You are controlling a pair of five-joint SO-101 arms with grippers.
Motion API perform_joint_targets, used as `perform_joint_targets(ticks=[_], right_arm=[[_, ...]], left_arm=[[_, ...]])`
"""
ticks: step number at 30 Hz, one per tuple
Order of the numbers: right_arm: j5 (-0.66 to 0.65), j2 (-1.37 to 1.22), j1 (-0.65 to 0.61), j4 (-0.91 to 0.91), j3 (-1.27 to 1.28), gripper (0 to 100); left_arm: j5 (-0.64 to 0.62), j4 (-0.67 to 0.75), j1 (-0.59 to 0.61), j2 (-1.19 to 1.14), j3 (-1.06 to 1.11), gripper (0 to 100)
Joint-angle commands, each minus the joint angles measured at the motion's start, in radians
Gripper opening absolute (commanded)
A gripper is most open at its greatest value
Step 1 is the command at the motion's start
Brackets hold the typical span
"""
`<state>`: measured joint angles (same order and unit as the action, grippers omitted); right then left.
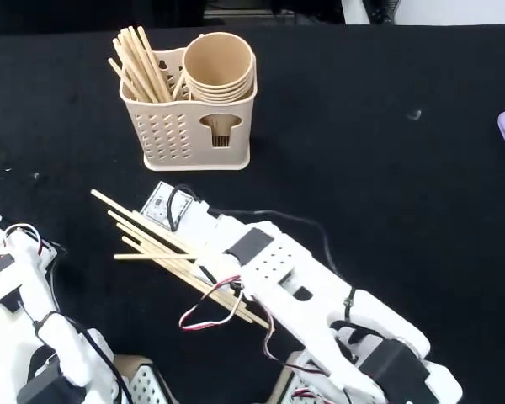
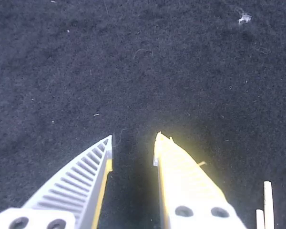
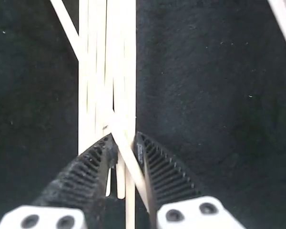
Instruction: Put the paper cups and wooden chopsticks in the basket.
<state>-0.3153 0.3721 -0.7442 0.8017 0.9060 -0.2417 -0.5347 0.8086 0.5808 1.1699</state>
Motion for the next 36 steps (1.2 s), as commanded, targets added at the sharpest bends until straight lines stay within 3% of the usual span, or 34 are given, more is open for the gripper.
perform_joint_targets(ticks=[1,18,23,27,36], right_arm=[[0.012,0.051,0.038,-0.02,-0.004,1.1],[0.005,-0.039,0.063,-0.04,0.004,1.8],[-0.044,-0.231,0.026,0.044,-0.124,13.2],[-0.049,-0.314,0.003,0.095,-0.196,14.1],[-0.02,-0.216,0.017,0.074,-0.173,14.1]], left_arm=[[-0.006,0.014,0.001,0.02,-0.054,15],[-0.006,0.014,-0.001,0.02,-0.054,15],[-0.006,0.014,-0.001,0.02,-0.054,15],[-0.006,0.014,-0.001,0.02,-0.054,15],[-0.006,0.015,-0.001,0.02,-0.054,15]])
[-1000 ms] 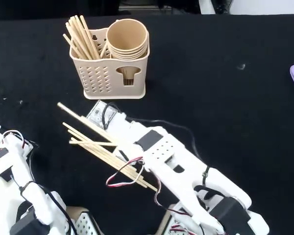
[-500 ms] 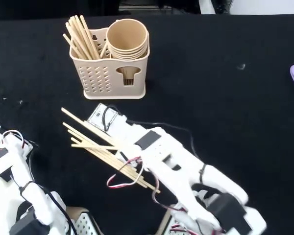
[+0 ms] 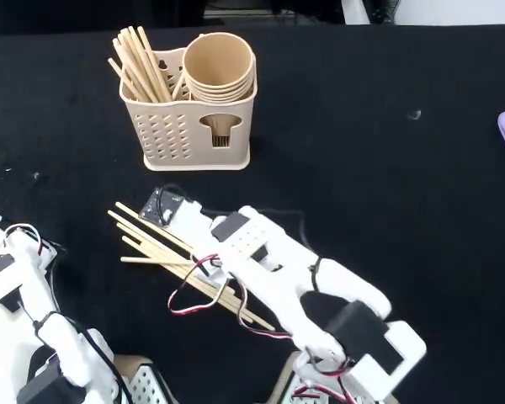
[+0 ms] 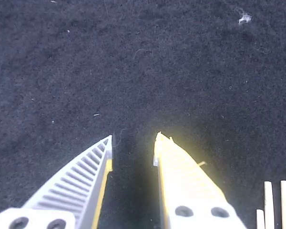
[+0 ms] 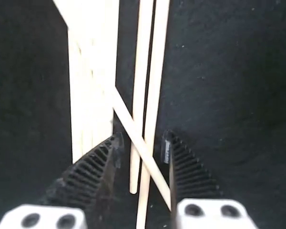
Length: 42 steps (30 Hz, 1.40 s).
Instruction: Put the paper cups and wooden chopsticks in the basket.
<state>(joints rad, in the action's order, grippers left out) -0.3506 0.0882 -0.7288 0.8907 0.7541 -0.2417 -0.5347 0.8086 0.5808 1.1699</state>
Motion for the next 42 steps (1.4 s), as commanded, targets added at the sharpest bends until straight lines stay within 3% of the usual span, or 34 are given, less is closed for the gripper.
perform_joint_targets(ticks=[1,6,23,28,30,42], right_arm=[[0.04,0.077,0.006,-0.038,-0.01,14.1],[0.078,0.064,0.037,-0.181,0.038,14.1],[0.077,-0.05,0.031,-0.181,-0.025,14.0],[-0.015,-0.048,0.029,-0.181,-0.021,0.5],[-0.032,-0.045,0.034,-0.16,-0.025,1.1],[-0.032,0.211,0.038,-0.176,0.119,1.1]], left_arm=[[-0.006,0.015,-0.001,0.02,-0.054,15],[-0.006,0.015,-0.001,0.02,-0.054,15],[-0.006,0.014,-0.001,0.02,-0.054,15],[-0.006,0.014,-0.001,0.02,-0.054,15],[-0.006,0.014,-0.001,0.02,-0.054,15],[-0.006,0.015,-0.001,0.02,-0.054,15]])
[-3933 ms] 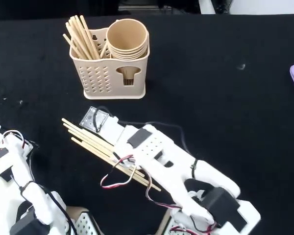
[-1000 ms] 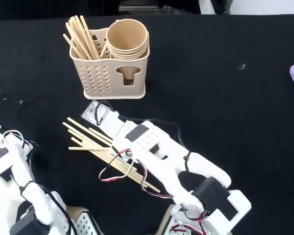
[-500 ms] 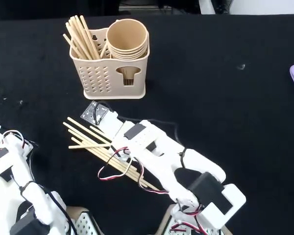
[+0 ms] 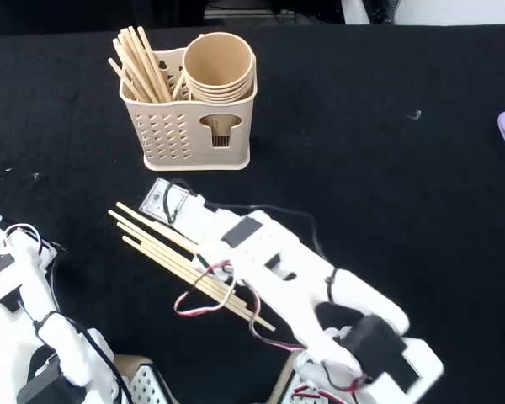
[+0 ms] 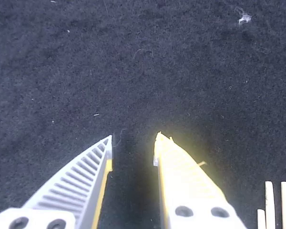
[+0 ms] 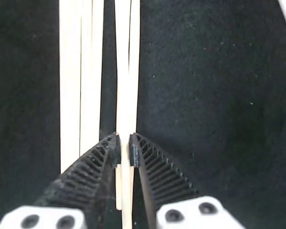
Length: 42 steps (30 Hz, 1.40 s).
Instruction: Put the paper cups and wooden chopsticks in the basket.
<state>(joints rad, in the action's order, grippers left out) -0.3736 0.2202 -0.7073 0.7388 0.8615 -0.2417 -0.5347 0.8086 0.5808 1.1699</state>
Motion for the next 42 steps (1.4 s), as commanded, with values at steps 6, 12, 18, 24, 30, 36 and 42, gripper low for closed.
perform_joint_targets(ticks=[6,12,18,24,30,36,42], right_arm=[[-0.009,0.102,0.015,-0.026,0.027,1.1],[-0.009,0.008,0.029,-0.021,-0.001,11.1],[-0.009,-0.143,0.028,-0.02,-0.085,13.3],[-0.011,-0.205,0.028,-0.02,-0.127,12.7],[-0.018,-0.205,0.028,-0.021,-0.127,1.5],[-0.011,-0.085,0.034,-0.009,-0.093,1.1],[-0.011,0.139,0.034,-0.038,0.053,1.1]], left_arm=[[-0.006,0.014,-0.001,0.02,-0.054,15],[-0.006,0.014,-0.001,0.02,-0.054,15],[-0.006,0.014,-0.001,0.02,-0.054,15],[-0.006,0.014,-0.001,0.02,-0.054,15],[-0.006,0.014,-0.001,0.02,-0.054,15],[-0.006,0.014,-0.001,0.02,-0.054,15],[-0.006,0.015,-0.001,0.02,-0.054,15]])
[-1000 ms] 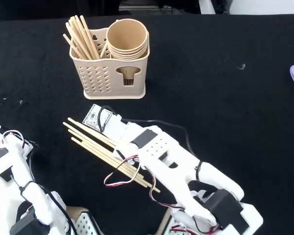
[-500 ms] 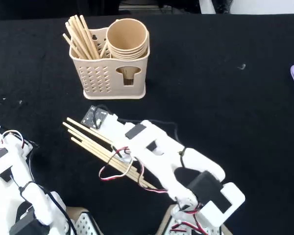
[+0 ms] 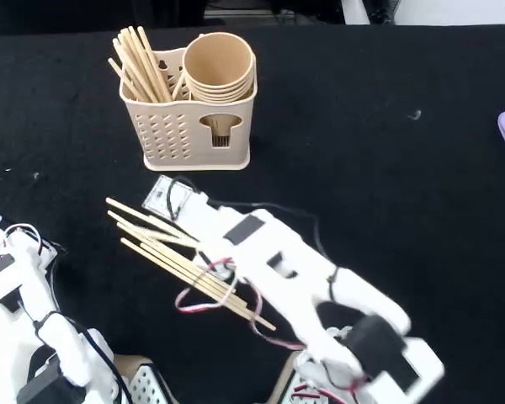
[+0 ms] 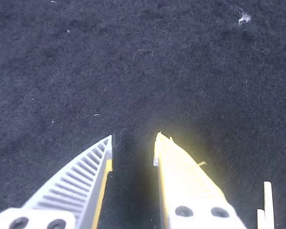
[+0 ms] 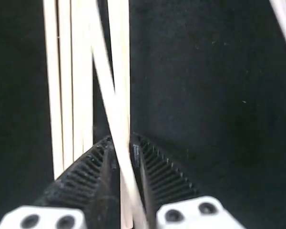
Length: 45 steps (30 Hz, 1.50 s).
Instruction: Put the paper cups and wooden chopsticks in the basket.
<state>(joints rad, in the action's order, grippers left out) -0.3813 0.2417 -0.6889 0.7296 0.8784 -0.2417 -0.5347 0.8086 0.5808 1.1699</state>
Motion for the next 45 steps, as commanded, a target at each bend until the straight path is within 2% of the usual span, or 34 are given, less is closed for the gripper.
perform_joint_targets(ticks=[1,14,20,24,30,36,45], right_arm=[[-0.003,0.147,0.015,-0.041,0.056,1.1],[-0.002,0.424,0.014,-0.031,0.085,1.1],[-0.002,0.509,0.015,0.094,-0.051,1.1],[0.121,0.549,0.014,0.089,-0.153,1.1],[0.23,0.506,0.009,-0.18,-0.148,1.1],[0.23,0.418,0.008,-0.431,-0.116,1.1],[0.23,0.255,0.008,-0.684,-0.111,1.1]], left_arm=[[-0.006,0.015,-0.001,0.02,-0.054,15],[-0.006,0.014,-0.001,0.02,-0.054,15],[-0.006,0.015,-0.001,0.02,-0.054,15],[-0.006,0.014,-0.001,0.02,-0.054,15],[-0.006,0.014,-0.001,0.02,-0.054,15],[-0.006,0.012,-0.001,0.02,-0.054,15],[-0.006,0.014,-0.001,0.02,-0.05,15]])
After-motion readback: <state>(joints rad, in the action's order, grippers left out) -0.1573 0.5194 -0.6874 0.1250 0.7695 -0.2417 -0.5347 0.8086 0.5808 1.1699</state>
